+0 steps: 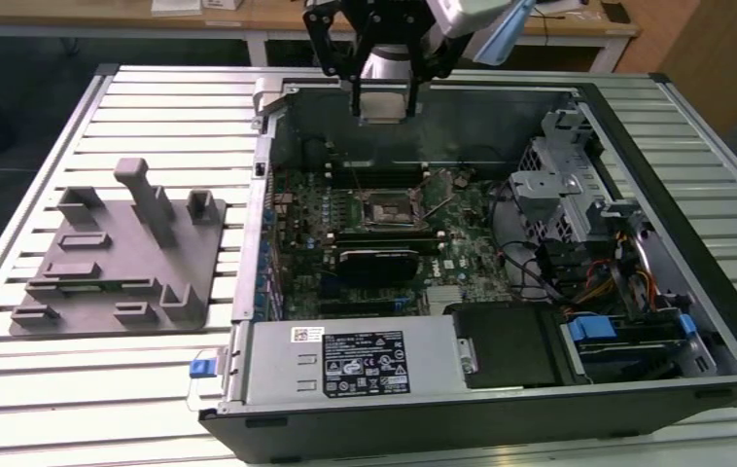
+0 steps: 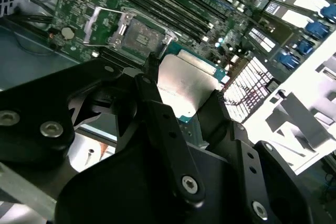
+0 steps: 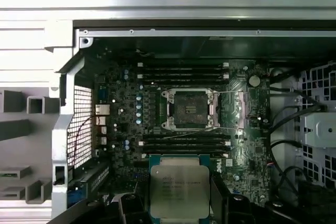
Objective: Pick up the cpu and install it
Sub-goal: 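Pick up the cpu and move it towards the insertion slot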
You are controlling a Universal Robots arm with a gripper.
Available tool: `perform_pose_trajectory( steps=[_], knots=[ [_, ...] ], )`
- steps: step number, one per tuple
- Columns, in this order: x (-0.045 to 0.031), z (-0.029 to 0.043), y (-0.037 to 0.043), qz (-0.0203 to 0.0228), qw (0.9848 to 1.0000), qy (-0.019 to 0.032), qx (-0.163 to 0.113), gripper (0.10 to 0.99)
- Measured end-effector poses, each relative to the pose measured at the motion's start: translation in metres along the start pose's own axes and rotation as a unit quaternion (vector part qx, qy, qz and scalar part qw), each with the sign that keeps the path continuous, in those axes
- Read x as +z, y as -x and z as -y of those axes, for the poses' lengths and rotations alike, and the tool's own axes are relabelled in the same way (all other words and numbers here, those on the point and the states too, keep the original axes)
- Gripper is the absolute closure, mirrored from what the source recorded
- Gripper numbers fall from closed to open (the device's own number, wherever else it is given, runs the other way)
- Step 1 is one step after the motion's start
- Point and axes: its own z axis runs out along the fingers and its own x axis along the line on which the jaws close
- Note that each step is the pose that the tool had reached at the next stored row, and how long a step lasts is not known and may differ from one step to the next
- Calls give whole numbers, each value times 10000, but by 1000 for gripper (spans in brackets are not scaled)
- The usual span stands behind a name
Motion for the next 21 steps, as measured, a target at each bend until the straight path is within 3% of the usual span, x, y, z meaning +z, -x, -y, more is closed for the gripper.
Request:
perform_pose_trajectory(
  steps=[5,21],
  knots=[
    [21,-3,106,1,10000,1,0,545],
    [311,5,251,-1,10000,1,0,545]
  ],
)
